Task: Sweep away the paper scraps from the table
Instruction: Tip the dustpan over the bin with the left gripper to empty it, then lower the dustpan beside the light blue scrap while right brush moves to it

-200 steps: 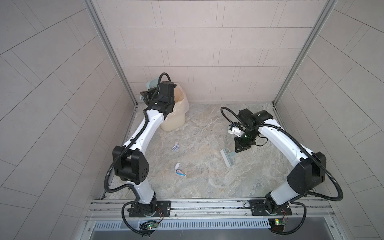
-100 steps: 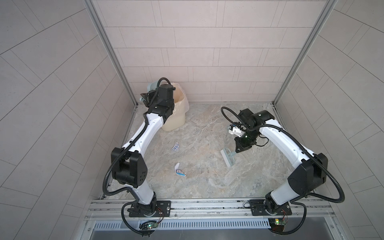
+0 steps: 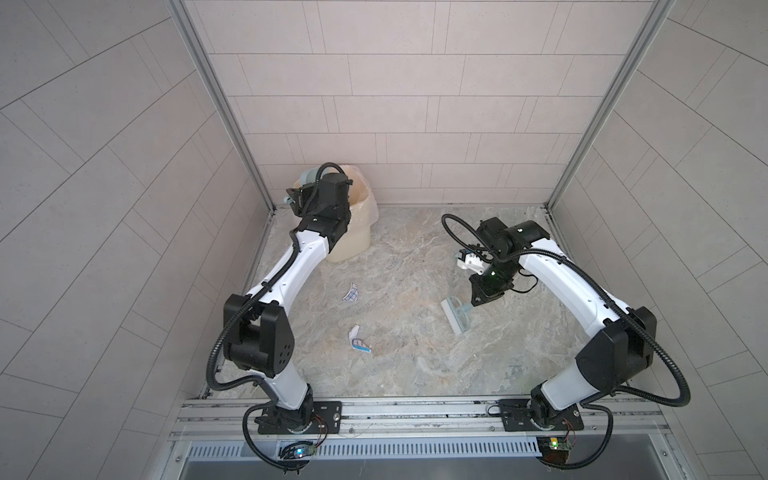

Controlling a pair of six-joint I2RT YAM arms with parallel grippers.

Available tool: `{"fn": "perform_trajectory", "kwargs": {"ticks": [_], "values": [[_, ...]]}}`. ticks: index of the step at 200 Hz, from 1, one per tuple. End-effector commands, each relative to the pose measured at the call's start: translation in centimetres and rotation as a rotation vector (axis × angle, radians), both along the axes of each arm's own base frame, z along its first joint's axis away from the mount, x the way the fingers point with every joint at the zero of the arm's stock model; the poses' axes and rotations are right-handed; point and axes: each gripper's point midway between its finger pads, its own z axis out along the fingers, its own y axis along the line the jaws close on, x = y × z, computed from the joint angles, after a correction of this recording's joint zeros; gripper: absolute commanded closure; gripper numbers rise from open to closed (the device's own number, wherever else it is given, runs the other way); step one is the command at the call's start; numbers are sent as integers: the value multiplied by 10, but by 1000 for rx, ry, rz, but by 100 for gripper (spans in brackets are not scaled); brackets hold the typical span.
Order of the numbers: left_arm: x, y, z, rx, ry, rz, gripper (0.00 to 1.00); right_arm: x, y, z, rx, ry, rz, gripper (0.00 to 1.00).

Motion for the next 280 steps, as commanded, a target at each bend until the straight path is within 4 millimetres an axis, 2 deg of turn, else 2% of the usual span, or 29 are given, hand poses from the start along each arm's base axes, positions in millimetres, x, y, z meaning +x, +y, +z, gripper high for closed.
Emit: {"fn": "perform_trajectory", "kwargs": {"ticks": [1,46,74,101,132,159,192,225,254,280], "values": [[-2,-2,12,4,-25,-18,100,-7,-3,11,6,-30,17,100],[-5,0,14,-15,-44,-8,100,-6,-4,11,-1,-40,17,100],[-15,2,31,-126,-169,20,100,4,-11,12,-43,-70,8,100],[-34,-3,42,-319,-278,45,100,27,-23,16,-89,-130,-27,100],[-52,-32,34,-491,-298,6,100,63,-41,21,-161,-206,-78,100],[-71,-70,8,-706,-238,-28,100,97,-61,29,-304,-288,-96,100],[-95,-118,-31,-890,-151,-73,100,136,-88,38,-510,-351,-83,100],[-123,-154,-76,-1062,-39,-61,100,163,-113,37,-661,-387,-89,100],[-150,-183,-121,-1215,110,-13,100,184,-116,25,-698,-408,-83,100],[-166,-199,-158,-1259,204,24,100,199,-113,7,-710,-391,-61,100]]}}
